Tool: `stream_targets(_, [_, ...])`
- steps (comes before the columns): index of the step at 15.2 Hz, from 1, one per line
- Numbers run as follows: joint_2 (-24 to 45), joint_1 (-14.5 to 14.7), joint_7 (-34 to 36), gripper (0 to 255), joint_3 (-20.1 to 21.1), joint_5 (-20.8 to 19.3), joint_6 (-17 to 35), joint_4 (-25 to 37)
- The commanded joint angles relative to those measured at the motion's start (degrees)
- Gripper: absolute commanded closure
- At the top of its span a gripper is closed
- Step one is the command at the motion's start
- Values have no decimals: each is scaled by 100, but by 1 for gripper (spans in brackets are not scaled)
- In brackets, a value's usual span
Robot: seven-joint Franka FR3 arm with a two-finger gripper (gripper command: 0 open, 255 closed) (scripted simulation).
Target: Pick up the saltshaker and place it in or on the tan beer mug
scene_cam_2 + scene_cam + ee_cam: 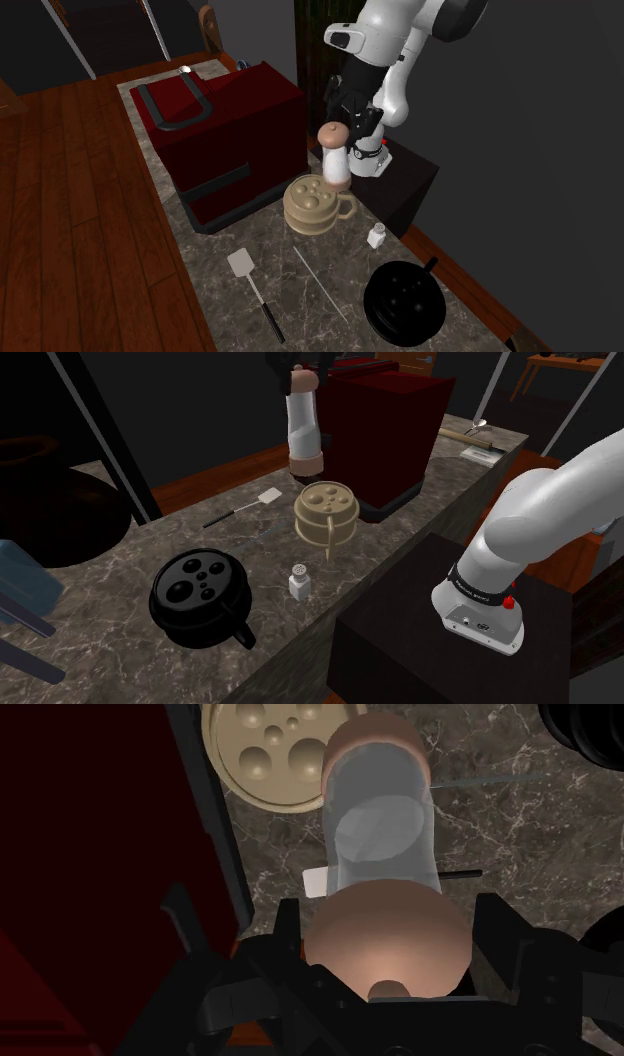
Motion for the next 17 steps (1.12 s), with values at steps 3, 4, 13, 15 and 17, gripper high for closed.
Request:
stream_targets(3, [-521,28,-514,255,-496,34,-286,-205])
stream_targets(4, [-641,32,-638,255,-618,26,-364,-242])
stream_targets(13, [-996,94,-746,255,-746,62,31,-989])
stream_targets(15, [-1049,110,-734,255,-737,76,171,-1182])
stream_targets(17, [-1098,126,-721,255,-727,91,311,-1371])
